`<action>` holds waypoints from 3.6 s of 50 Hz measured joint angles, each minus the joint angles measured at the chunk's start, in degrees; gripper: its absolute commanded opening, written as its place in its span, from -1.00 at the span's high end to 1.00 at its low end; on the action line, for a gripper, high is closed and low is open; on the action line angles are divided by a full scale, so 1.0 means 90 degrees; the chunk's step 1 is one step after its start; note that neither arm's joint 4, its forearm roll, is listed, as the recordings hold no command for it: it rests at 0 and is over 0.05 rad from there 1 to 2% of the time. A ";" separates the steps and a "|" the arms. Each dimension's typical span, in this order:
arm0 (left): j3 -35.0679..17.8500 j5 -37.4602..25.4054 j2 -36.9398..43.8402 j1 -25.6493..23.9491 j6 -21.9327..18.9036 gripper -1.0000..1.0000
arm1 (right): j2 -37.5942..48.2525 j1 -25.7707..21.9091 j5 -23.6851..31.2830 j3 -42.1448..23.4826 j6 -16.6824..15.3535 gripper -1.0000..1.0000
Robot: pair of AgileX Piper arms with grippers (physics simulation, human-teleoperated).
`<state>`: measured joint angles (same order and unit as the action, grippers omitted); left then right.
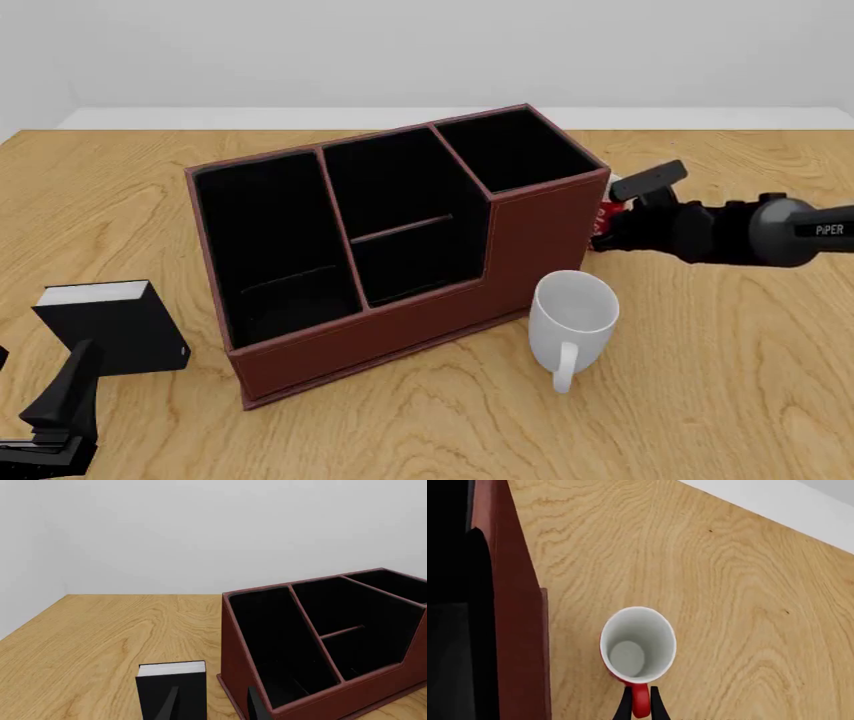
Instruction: Pick up the red mug and place it to the right of the caddy.
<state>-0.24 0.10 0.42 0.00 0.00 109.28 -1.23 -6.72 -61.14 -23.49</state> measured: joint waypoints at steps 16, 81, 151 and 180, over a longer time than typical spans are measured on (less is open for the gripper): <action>0.0000 0.0000 0.0000 0.0000 0.0000 -1.00 | 0.0006 0.0020 -0.0187 0.0130 -0.0023 1.00; 0.0000 0.0000 0.0000 0.0000 0.0000 -1.00 | 0.0253 0.0012 -0.0470 0.0560 0.0252 -1.00; 0.0000 0.0000 0.0000 0.0000 0.0000 -1.00 | -0.0468 0.0291 -0.0707 0.1579 0.0629 -1.00; 0.0000 0.0000 0.0000 0.0000 0.0000 -1.00 | -0.2603 0.0415 -0.0815 0.3377 0.0833 -1.00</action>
<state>-0.24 0.10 0.42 0.00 0.00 85.86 2.51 -14.05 -30.74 -15.99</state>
